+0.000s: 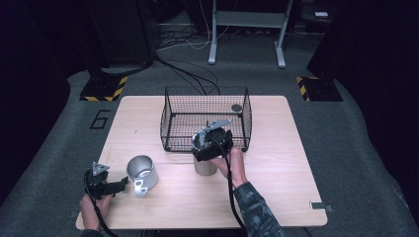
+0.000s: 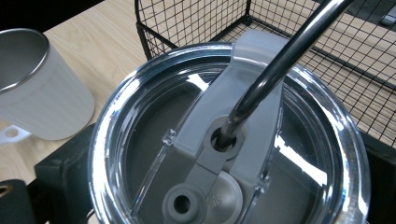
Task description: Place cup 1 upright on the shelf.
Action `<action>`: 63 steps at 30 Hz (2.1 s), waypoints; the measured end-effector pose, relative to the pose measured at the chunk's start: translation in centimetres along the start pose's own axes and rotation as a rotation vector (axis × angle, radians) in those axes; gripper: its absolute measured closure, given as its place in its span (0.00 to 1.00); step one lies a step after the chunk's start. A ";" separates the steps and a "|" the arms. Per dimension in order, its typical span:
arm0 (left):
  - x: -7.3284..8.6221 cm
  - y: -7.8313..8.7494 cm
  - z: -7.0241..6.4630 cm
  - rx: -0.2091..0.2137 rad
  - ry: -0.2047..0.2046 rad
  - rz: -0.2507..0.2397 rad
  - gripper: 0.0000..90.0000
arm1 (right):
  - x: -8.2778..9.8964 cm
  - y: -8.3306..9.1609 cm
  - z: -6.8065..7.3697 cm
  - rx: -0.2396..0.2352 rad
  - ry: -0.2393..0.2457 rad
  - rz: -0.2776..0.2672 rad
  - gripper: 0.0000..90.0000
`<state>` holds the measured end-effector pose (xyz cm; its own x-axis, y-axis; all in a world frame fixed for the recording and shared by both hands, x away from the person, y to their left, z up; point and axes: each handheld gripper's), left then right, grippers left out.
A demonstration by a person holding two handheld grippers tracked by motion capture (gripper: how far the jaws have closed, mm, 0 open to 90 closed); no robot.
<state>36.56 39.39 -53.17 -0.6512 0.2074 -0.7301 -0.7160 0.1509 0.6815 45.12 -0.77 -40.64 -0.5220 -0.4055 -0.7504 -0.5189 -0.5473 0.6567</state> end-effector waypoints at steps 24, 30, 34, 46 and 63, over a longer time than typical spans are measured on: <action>0.0 -0.1 -0.1 -0.002 0.015 -0.015 0.07 | -0.1 1.1 1.0 0.020 0.067 -0.005 0.04; 0.0 -0.1 -0.1 -0.002 0.017 -0.017 0.07 | -0.3 2.5 1.1 0.014 0.070 -0.022 0.04; 0.0 -0.1 -0.1 -0.001 0.016 -0.015 0.07 | -0.4 3.0 1.0 0.006 0.070 -0.027 0.04; 0.0 -0.1 -0.1 -0.001 0.012 -0.012 0.07 | -0.7 5.1 0.8 0.027 0.082 -0.032 0.04; 0.0 -0.1 -0.1 -0.001 0.012 -0.013 0.07 | -0.2 6.9 0.3 0.036 0.076 -0.032 0.04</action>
<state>36.59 39.30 -53.23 -0.6452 0.1934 -0.7391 -0.7245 0.1522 0.6723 41.45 -4.29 -35.99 -0.4521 -0.4435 -0.7739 -0.5594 -0.5348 0.6333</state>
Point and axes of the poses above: each handheld gripper's, and its own axes: y roughly backward along the jaws, x roughly out of its underside, z roughly to its left, and after that the axes turned 3 degrees about -y, right-handed
